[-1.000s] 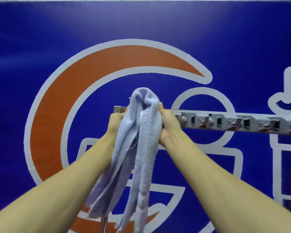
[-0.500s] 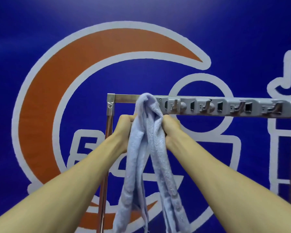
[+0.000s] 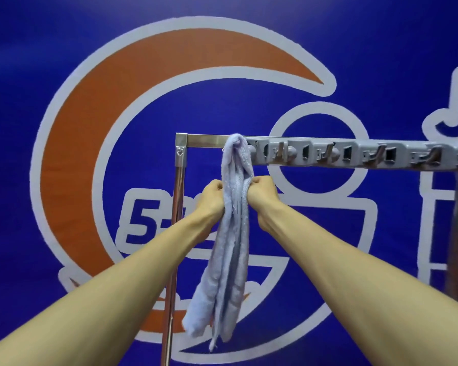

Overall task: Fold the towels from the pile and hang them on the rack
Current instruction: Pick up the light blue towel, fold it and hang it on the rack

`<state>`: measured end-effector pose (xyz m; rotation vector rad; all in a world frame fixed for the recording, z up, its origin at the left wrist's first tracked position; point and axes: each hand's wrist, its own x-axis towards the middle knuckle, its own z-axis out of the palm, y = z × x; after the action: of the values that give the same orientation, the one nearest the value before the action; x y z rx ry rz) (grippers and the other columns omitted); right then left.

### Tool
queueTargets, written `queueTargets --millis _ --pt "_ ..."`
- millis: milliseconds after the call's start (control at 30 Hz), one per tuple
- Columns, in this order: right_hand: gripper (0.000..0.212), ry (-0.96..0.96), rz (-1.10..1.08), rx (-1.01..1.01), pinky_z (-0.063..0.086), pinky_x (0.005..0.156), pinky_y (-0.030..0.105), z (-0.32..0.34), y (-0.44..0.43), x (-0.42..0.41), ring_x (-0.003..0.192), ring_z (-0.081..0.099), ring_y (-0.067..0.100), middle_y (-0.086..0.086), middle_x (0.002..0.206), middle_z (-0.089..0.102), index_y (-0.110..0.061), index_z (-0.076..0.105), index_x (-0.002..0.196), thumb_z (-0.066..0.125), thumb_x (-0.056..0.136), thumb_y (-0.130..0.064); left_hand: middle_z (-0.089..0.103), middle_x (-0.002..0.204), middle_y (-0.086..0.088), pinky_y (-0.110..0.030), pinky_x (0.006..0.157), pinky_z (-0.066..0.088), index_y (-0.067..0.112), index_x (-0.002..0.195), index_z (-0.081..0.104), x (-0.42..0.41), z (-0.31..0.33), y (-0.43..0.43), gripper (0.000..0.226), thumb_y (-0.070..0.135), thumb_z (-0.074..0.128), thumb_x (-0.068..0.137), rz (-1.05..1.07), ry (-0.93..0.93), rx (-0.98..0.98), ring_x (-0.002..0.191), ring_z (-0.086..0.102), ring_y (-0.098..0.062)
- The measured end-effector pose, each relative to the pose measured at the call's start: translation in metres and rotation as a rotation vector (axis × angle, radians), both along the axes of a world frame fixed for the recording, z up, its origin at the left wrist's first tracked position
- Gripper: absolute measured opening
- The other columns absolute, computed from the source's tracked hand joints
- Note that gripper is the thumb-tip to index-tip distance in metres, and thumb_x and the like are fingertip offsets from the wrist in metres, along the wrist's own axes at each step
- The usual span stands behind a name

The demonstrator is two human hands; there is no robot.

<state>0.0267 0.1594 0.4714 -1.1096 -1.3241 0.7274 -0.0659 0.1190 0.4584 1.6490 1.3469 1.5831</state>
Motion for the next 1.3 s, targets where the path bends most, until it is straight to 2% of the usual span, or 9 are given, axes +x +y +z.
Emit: queueTargets --millis 67,133,200,367,467,633,900,1067,1300 --pt "0.014 -0.007 0.000 -0.009 0.045 0.059 0.036 -0.006 -0.005 0.002 0.077 0.046 0.023 0.015 0.098 0.062 -0.016 0.051 0.086 0.058 0.077 -0.025 0.058 0.102 -0.008 -0.021 0.060 0.046 0.007 0.108 0.051 -0.004 -0.006 -0.001 0.024 0.021 0.061 0.091 0.064 0.016 0.060 0.082 0.058 -0.015" --pt "0.011 0.028 0.045 -0.052 0.053 0.059 0.043 -0.008 -0.020 0.002 0.071 0.055 0.022 0.019 0.095 0.069 -0.010 0.061 0.086 0.060 0.081 -0.019 0.054 0.087 -0.001 -0.017 0.051 0.040 0.010 0.110 0.046 -0.006 -0.008 -0.010 0.026 0.020 0.061 0.092 0.116 -0.001 0.129 0.069 0.052 -0.009" --pt "0.010 0.085 0.121 -0.096 0.055 0.060 0.036 -0.012 -0.029 0.005 0.076 0.063 0.021 0.019 0.099 0.071 -0.005 0.066 0.086 0.060 0.080 -0.011 0.050 0.077 0.002 -0.014 0.045 0.041 0.012 0.109 0.044 -0.006 -0.011 -0.019 0.021 0.020 0.056 0.095 0.124 0.004 0.194 0.062 0.048 -0.007" --pt "0.021 0.104 0.194 -0.106 0.059 0.070 0.032 -0.020 -0.047 0.025 0.093 0.069 0.024 0.010 0.098 0.072 -0.008 0.069 0.100 0.053 0.088 -0.001 0.059 0.095 -0.003 -0.043 0.081 0.057 0.016 0.110 0.043 -0.006 -0.012 -0.041 0.017 0.029 0.043 0.099 0.067 -0.025 0.155 0.091 0.064 -0.023" --pt "0.026 0.079 0.252 -0.113 0.058 0.081 0.034 -0.019 -0.062 0.038 0.095 0.069 0.023 0.010 0.098 0.074 -0.007 0.069 0.104 0.047 0.092 0.001 0.060 0.103 -0.007 -0.044 0.087 0.054 0.018 0.110 0.041 -0.007 -0.009 -0.054 0.019 0.034 0.036 0.100 0.114 0.008 0.088 0.095 0.063 -0.022" --pt "0.024 0.113 0.262 -0.118 0.054 0.090 0.036 -0.018 -0.090 0.059 0.100 0.065 0.021 0.009 0.102 0.069 -0.008 0.061 0.110 0.046 0.094 0.002 0.054 0.108 -0.007 -0.028 0.071 0.044 0.017 0.104 0.041 -0.005 -0.004 -0.078 0.008 0.023 0.038 0.099 0.288 0.002 0.197 0.093 0.055 -0.019" --pt "0.020 0.124 0.294 -0.128 0.059 0.073 0.030 -0.029 -0.127 0.089 0.094 0.068 0.020 0.012 0.104 0.068 -0.004 0.063 0.108 0.054 0.092 0.002 0.055 0.090 -0.002 -0.025 0.064 0.043 0.012 0.101 0.048 0.020 -0.005 -0.116 0.008 0.014 0.043 0.095 0.288 0.077 0.293 0.077 0.052 -0.014" --pt "0.021 0.064 0.303 -0.140 0.060 0.073 0.031 -0.051 -0.148 0.115 0.093 0.069 0.023 0.014 0.103 0.070 -0.002 0.063 0.111 0.053 0.093 -0.002 0.056 0.078 -0.004 -0.027 0.061 0.047 0.010 0.099 0.054 0.053 -0.031 -0.139 0.014 0.019 0.043 0.098 0.062 0.164 0.151 0.066 0.052 -0.013" --pt "0.017 -0.124 0.312 -0.284 0.060 0.074 0.033 -0.141 -0.168 0.150 0.093 0.070 0.026 0.014 0.099 0.070 -0.006 0.063 0.107 0.059 0.091 -0.008 0.059 0.085 -0.007 -0.034 0.067 0.048 0.018 0.089 0.050 0.096 -0.125 -0.160 0.011 0.020 0.042 0.096 -0.182 0.303 -0.217 0.068 0.061 -0.019"
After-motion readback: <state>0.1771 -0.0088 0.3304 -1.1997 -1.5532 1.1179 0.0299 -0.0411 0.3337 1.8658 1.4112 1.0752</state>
